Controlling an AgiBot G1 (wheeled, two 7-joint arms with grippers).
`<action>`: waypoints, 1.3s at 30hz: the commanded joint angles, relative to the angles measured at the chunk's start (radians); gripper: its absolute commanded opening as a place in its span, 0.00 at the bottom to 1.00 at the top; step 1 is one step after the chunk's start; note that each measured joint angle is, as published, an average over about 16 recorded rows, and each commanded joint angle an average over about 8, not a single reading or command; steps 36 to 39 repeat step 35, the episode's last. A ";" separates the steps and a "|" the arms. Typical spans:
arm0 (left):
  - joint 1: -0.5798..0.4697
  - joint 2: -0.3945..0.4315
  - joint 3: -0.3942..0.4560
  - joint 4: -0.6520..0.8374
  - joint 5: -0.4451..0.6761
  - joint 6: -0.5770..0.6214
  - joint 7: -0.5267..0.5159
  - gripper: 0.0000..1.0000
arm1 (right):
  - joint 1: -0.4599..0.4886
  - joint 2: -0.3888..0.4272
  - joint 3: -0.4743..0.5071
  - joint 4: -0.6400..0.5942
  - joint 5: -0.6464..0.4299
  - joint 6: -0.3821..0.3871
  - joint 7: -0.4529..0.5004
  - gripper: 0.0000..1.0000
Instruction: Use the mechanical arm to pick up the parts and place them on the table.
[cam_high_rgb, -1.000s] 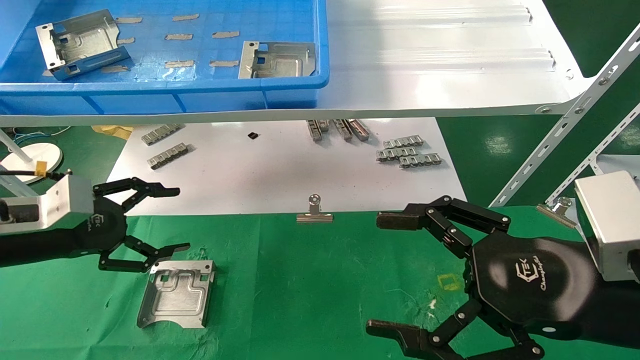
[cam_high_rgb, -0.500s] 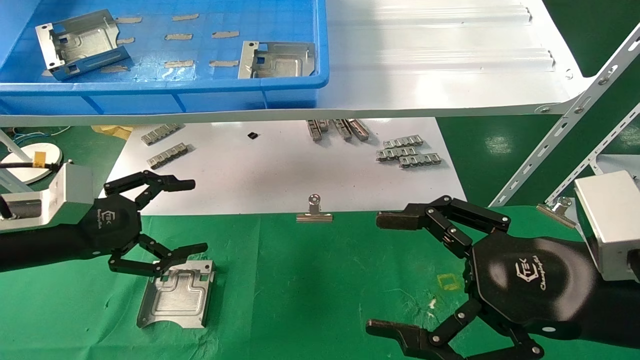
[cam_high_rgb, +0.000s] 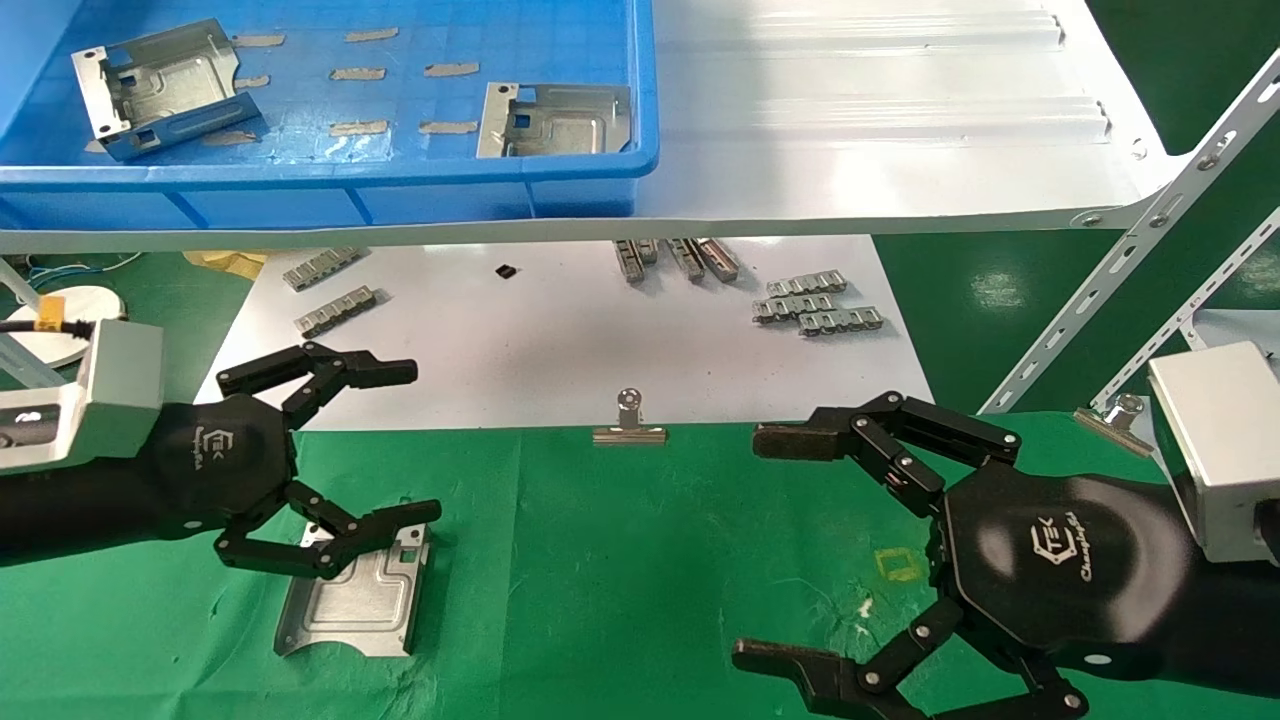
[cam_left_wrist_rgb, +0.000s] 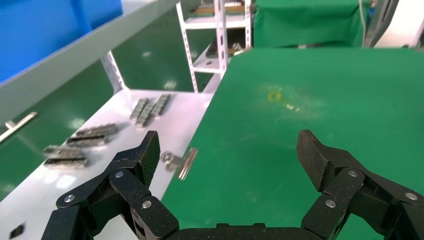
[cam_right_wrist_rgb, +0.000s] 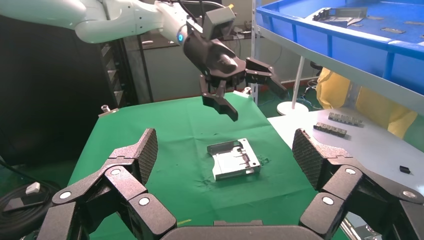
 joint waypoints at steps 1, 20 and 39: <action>0.019 -0.006 -0.016 -0.036 -0.009 -0.004 -0.027 1.00 | 0.000 0.000 0.000 0.000 0.000 0.000 0.000 1.00; 0.195 -0.061 -0.170 -0.376 -0.094 -0.038 -0.284 1.00 | 0.000 0.000 0.000 0.000 0.000 0.000 0.000 1.00; 0.292 -0.091 -0.255 -0.566 -0.141 -0.055 -0.415 1.00 | 0.000 0.000 0.000 0.000 0.001 0.001 0.000 1.00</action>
